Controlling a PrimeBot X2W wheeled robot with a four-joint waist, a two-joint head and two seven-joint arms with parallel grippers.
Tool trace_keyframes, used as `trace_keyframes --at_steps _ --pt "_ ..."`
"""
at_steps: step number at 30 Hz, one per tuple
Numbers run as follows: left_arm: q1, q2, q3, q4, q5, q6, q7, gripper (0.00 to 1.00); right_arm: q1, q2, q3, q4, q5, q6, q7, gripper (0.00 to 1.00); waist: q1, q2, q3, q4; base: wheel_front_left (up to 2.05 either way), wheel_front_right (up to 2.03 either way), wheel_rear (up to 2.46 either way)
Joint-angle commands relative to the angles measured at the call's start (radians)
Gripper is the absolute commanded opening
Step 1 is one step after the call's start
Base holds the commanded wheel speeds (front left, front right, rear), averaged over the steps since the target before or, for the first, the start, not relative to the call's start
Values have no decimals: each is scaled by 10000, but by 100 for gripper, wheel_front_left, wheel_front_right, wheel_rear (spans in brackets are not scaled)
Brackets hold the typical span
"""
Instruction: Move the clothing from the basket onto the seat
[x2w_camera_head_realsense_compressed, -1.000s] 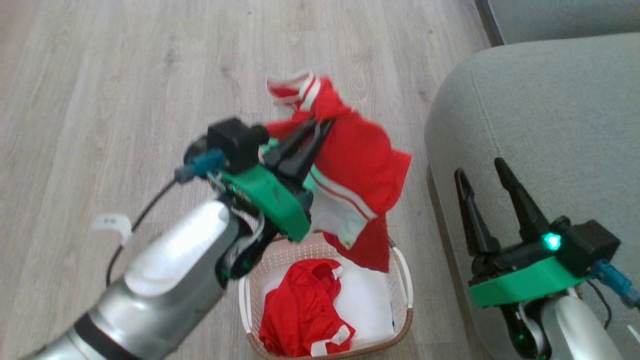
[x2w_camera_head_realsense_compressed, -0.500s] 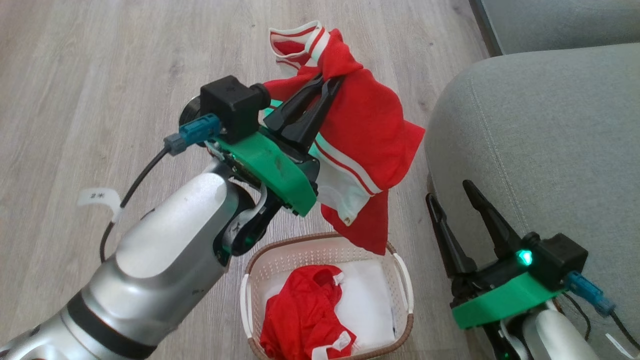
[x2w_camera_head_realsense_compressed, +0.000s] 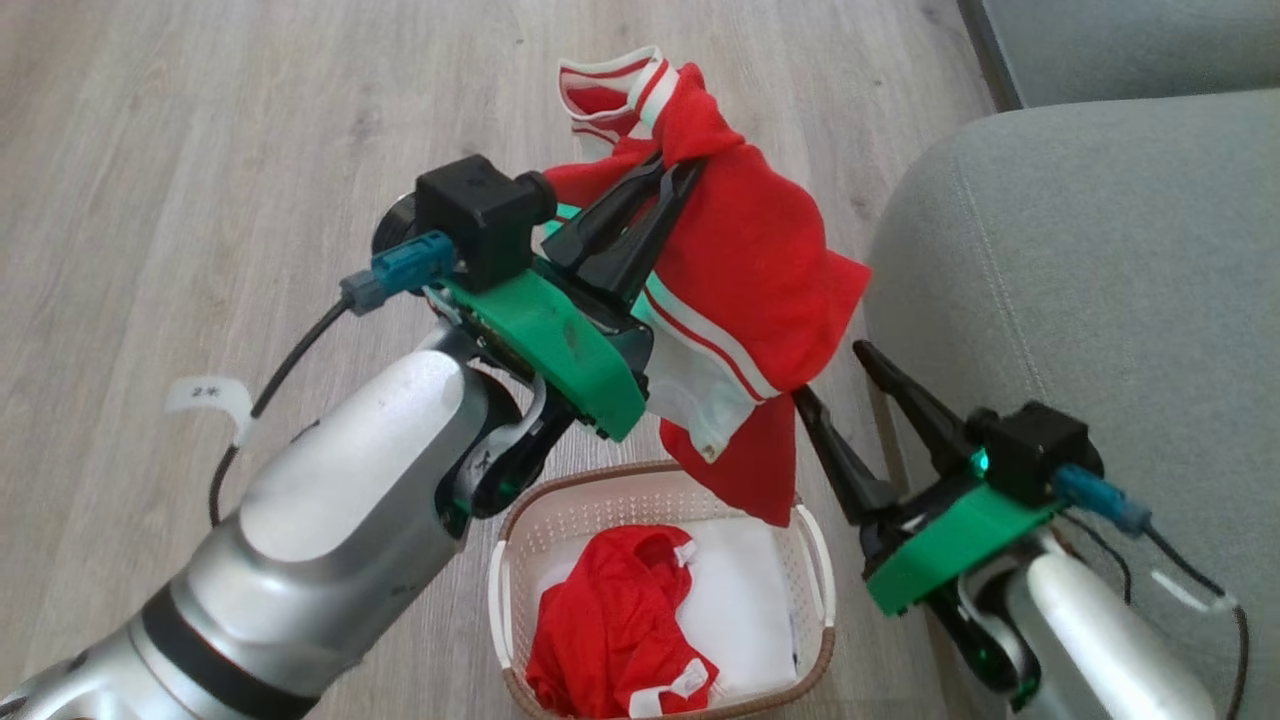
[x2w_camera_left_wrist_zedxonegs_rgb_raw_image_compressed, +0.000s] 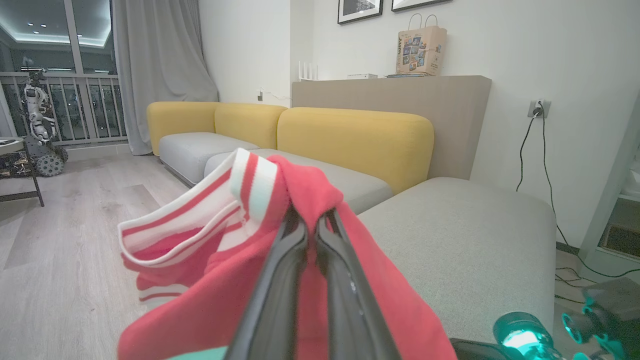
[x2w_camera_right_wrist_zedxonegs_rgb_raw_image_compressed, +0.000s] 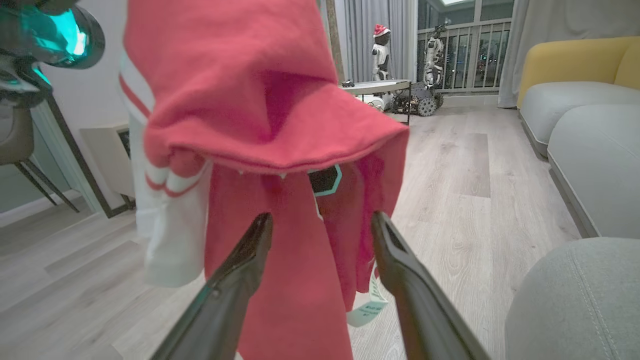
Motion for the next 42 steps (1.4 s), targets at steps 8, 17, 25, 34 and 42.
trace_keyframes --at_steps 8,17,25,34,42 --pt "-682 -61 125 -372 -35 16 64 0 -1748 -199 1247 953 596 -2 176 100 1 -1 -26 369 0 0 0" --pt "-643 -322 -159 -298 -98 -89 115 0 -2899 33 2668 2293 1562 -2 -157 100 1 -1 -142 692 0 0 0" --pt "-513 -215 -107 -61 -227 -60 74 0 -3125 87 2802 2736 1898 -2 -586 0 1 -1 -127 738 0 0 0" --pt "-118 104 -80 103 -244 70 -102 0 -2391 58 1393 1837 1428 -2 -651 0 1 -1 -63 486 0 0 0" --pt "401 270 -280 -194 -223 138 -249 0 -1501 202 -292 568 516 -2 -653 0 1 -1 2 258 0 0 0"
